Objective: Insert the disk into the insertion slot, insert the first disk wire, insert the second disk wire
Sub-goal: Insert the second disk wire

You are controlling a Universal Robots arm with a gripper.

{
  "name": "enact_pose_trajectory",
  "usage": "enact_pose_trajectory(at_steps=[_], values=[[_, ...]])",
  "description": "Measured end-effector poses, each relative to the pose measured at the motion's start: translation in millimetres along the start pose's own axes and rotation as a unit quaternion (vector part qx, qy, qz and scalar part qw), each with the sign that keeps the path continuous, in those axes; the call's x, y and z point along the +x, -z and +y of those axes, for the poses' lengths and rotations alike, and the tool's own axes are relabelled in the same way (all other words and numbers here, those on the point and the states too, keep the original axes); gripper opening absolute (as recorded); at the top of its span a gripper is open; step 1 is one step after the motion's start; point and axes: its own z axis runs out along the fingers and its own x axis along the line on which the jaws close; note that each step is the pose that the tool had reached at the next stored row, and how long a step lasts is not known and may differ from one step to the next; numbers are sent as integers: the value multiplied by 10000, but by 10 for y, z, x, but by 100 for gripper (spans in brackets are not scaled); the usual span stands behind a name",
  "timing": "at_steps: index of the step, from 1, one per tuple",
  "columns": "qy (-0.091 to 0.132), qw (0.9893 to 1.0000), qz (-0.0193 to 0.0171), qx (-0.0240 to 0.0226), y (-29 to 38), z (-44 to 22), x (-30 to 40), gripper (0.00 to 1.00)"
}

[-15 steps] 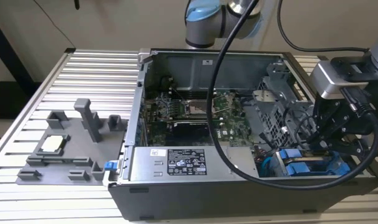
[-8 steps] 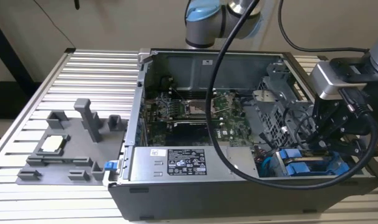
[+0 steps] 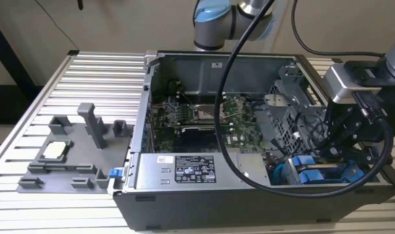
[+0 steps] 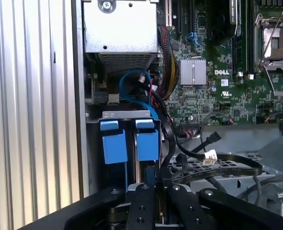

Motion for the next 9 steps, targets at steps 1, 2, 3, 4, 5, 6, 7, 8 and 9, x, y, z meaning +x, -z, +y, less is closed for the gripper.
enact_pose_trajectory(at_steps=[1,2,3,4,5,6,7,8,9], values=[[0,10000,-1,-4,-2,-6,0,16],[0,10000,-1,-10,-4,-13,0,16],[-1,10000,-1,-14,-7,-21,1,16],[-1,10000,0,-18,-9,-27,0,16],[-2,10000,0,-21,-12,-31,1,16],[-3,10000,0,-26,-18,-33,2,16],[-3,10000,0,-31,-24,-35,2,16],[-4,10000,-1,-36,-30,-38,3,16],[-3,10000,-5,-39,-35,-43,4,16]])
